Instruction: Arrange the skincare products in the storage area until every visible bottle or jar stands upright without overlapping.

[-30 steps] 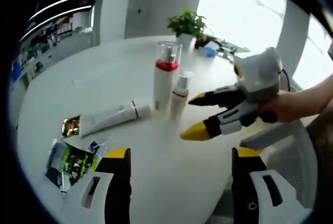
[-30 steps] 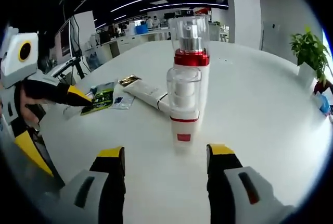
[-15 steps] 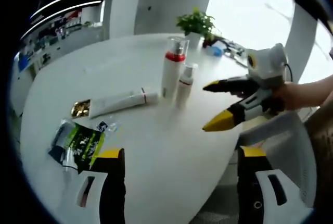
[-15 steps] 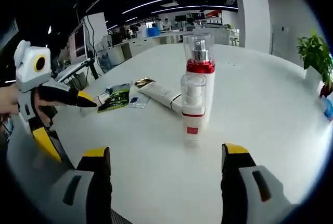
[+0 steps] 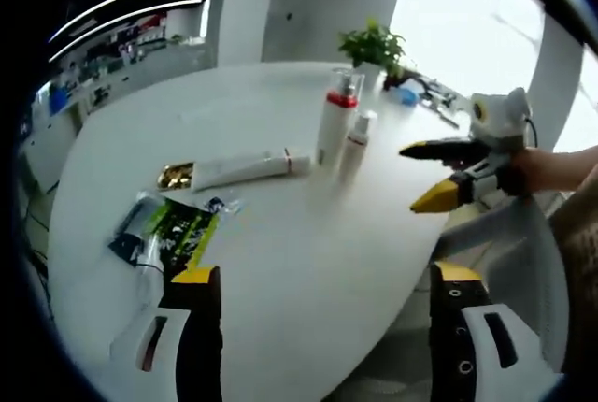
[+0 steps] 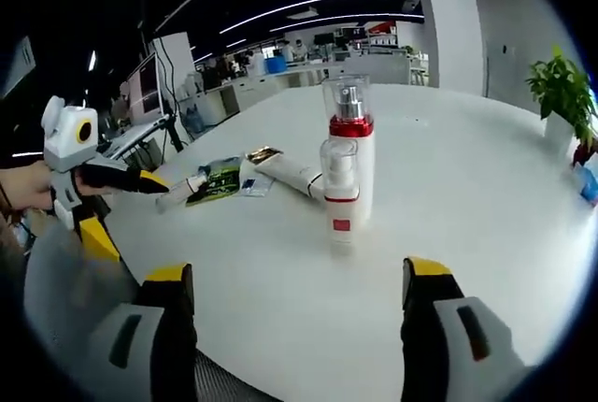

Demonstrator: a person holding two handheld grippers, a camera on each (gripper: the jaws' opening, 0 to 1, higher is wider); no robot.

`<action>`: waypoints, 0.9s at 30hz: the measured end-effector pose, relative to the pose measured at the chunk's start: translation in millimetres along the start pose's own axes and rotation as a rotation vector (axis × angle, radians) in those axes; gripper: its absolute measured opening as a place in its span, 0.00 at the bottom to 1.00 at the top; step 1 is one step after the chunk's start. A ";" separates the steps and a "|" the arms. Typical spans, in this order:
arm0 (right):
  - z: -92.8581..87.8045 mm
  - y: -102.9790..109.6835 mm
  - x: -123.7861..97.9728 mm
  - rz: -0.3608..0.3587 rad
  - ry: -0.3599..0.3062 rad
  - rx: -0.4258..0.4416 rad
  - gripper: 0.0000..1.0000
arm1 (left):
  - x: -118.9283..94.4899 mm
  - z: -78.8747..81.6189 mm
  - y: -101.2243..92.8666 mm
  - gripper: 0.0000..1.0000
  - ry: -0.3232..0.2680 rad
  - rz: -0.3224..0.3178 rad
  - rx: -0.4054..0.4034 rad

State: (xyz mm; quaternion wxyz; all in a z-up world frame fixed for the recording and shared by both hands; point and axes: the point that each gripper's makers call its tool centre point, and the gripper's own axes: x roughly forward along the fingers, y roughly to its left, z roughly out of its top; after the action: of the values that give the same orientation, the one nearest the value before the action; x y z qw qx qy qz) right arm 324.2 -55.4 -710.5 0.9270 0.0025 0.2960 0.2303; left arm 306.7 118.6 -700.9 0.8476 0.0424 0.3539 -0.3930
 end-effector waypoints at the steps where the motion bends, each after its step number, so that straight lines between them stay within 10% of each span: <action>1: 1.9 -0.3 -1.0 0.000 -0.006 0.005 0.92 | -2.1 -1.3 1.2 0.91 -0.001 0.006 -0.004; 27: 19.1 12.3 -27.7 -0.015 -0.072 0.025 0.91 | -37.7 -21.0 11.7 0.91 -0.019 0.047 -0.041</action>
State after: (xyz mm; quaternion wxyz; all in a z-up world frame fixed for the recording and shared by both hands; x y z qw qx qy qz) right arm 309.6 -53.8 -677.9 0.9386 0.0202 0.2655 0.2192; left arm 286.3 158.0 -695.1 0.8607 0.0298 0.3527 -0.3659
